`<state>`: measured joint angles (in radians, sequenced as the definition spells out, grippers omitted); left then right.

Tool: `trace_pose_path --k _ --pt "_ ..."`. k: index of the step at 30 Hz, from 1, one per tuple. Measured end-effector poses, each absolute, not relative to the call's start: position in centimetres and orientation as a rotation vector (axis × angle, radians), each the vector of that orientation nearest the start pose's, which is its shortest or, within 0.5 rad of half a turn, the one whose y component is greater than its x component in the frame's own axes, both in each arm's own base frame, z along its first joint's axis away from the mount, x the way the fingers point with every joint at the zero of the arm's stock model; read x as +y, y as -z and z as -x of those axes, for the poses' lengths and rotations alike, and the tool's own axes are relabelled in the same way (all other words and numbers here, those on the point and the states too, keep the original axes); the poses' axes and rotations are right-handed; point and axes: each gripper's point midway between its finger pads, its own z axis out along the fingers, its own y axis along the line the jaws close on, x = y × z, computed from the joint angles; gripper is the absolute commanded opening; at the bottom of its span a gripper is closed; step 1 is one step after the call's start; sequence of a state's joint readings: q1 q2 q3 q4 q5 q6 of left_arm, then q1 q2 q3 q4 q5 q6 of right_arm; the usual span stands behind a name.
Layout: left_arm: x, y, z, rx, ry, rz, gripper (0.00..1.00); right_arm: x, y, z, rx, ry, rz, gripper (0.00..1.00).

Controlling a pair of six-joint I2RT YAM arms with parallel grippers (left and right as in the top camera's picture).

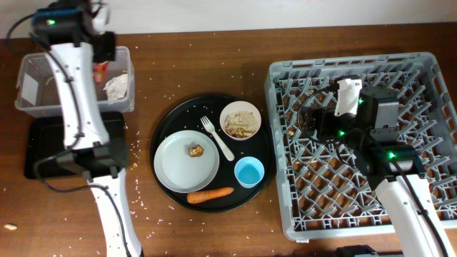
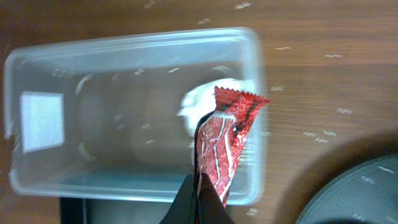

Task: Sort waste into correct bins and load items into the dishwasher rack
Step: 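Drop the red wrapper into the clear bin with the left gripper, then grasp the pink rice bowl rim with the left gripper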

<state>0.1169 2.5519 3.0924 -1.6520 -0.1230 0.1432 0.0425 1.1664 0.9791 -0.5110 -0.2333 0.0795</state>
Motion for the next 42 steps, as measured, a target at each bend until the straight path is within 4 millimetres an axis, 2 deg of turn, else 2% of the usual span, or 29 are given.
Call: trace_pose_path --k 2,3,4,5,9,12,15,16,17,20,21,23,25,27,29,33,35,38,40,42 --pt "11.3 -20.1 -52.1 2.724 -0.269 0.104 0.66 5.5 -21.5 -35.1 2.266 -0.329 0.082 0.92" --pt "12.6 -19.0 -52.0 2.746 -0.272 0.139 0.96 5.5 -21.5 -35.1 2.266 -0.329 0.082 0.92" --pt "13.8 -17.7 -52.0 2.768 -0.269 0.176 0.99 5.5 -21.5 -35.1 2.266 -0.329 0.082 0.92" --pt "14.5 -16.7 -52.0 2.785 -0.265 0.201 0.99 5.5 -21.5 -35.1 2.266 -0.330 0.082 0.92" --pt "14.9 -15.2 -52.6 2.795 -0.256 0.214 0.99 5.5 -21.5 -35.1 2.265 -0.329 0.082 0.92" --pt "14.6 -15.5 -52.8 2.785 -0.237 0.207 0.99 5.5 -21.5 -35.1 2.265 -0.329 0.081 0.93" --pt "13.1 -16.6 -52.1 2.787 -0.137 0.187 0.99 5.5 -21.4 -35.1 2.266 -0.329 0.081 0.93" --pt "12.2 -17.4 -51.5 2.793 -0.077 0.172 0.98 5.5 -21.5 -35.1 2.265 -0.329 0.082 0.93" --pt "11.0 -19.2 -50.6 2.782 0.005 0.151 0.98 5.5 -21.5 -35.1 2.264 -0.330 0.082 0.93" --pt "8.7 -23.3 -49.4 2.712 0.112 0.109 0.98 5.5 -21.6 -35.2 2.258 -0.329 0.082 0.93" --pt "7.4 -26.1 -48.9 2.647 0.148 0.074 0.98 5.5 -21.6 -35.2 2.256 -0.328 0.083 0.97" --pt "5.4 -29.2 -48.2 2.578 0.179 0.018 0.98 5.5 -21.6 -35.2 2.260 -0.328 0.084 0.98" --pt "3.2 -30.9 -47.7 2.545 0.202 -0.043 0.97 5.5 -21.2 -34.9 2.279 -0.330 0.079 0.98" --pt "0.9 -31.4 -46.7 2.558 0.225 -0.101 0.97 5.5 -20.9 -34.6 2.294 -0.331 0.077 0.98" --pt "-1.3 -30.9 -45.4 2.608 0.246 -0.156 0.97 5.4 -20.8 -34.5 2.303 -0.331 0.076 0.98" --pt "-5.8 -26.6 -41.8 2.792 0.286 -0.344 0.97 5.4 -20.8 -34.5 2.301 -0.331 0.076 0.98" --pt "-7.7 -23.7 -42.0 2.827 0.287 -0.452 0.93 5.4 -20.8 -34.5 2.302 -0.332 0.076 0.98" --pt "-11.1 -18.0 -43.4 2.818 0.294 -0.598 0.82 5.4 -20.8 -34.5 2.302 -0.331 0.076 0.98" --pt "-13.2 -15.1 -43.8 2.791 0.306 -0.671 0.81 5.4 -20.8 -34.5 2.304 -0.331 0.076 0.98" --pt "-15.2 -13.1 -44.4 2.742 0.314 -0.722 0.81 5.4 -20.8 -34.5 2.303 -0.332 0.076 0.98"
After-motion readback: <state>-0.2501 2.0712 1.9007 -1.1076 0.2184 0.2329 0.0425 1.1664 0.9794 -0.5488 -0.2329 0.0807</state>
